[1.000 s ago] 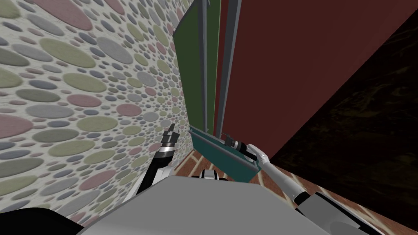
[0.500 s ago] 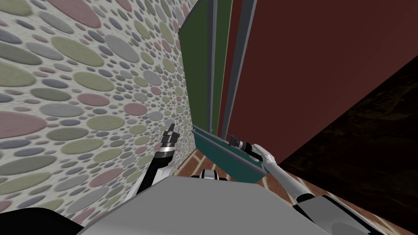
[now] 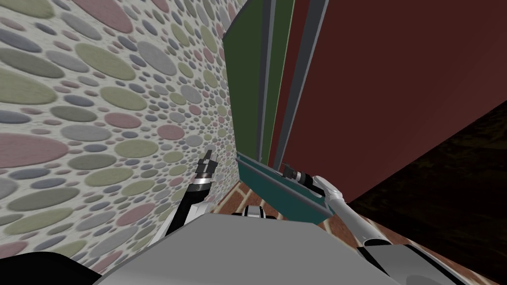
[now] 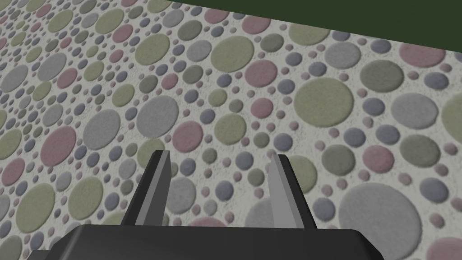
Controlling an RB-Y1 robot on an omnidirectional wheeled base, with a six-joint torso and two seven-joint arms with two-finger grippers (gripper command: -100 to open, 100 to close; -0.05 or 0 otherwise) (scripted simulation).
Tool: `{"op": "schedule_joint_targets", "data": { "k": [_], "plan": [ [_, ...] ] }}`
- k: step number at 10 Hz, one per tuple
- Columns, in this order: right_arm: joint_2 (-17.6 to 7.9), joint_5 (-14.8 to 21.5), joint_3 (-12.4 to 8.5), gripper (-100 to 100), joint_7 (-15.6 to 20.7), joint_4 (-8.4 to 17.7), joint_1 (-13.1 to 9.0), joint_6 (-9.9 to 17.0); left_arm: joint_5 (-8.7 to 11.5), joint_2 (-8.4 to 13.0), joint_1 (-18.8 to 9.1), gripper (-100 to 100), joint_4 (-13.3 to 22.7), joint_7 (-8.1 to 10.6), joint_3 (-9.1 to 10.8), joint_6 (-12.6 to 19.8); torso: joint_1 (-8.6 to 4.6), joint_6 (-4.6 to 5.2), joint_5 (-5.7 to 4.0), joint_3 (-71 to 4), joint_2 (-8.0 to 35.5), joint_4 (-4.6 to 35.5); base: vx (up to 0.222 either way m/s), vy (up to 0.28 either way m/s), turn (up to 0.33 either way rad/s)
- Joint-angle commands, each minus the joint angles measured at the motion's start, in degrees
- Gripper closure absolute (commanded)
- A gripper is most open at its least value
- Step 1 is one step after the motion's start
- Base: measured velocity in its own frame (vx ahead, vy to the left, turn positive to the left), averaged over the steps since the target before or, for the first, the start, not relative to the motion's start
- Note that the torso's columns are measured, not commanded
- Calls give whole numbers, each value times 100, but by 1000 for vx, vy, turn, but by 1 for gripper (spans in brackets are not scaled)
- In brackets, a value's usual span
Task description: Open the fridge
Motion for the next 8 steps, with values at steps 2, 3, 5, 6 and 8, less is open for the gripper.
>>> {"op": "schedule_joint_targets", "data": {
  "k": [2,3,5,6,8],
  "plan": [
    [-13,295,-538,-100,-72,357,22,-526,0,0,0,0,0,0,0,0,3,-7,-1,-5,-15,-3,28,83,57],
    [-13,295,-697,-100,-72,357,22,-590,0,0,0,0,0,0,0,0,18,-11,0,-9,-17,-11,5,54,-2],
    [-13,295,-822,-100,-72,357,22,-590,0,0,0,0,0,0,0,0,-18,1,8,-3,-4,16,-11,20,5],
    [-21,587,-1003,-100,-144,695,70,-968,0,1,0,0,0,0,1,0,-20,3,11,1,4,25,29,64,94],
    [-21,587,-1323,-100,-144,695,70,-1128,0,0,1,0,0,0,0,0,7,-2,-3,-7,-16,-13,36,79,5]
  ]
}}
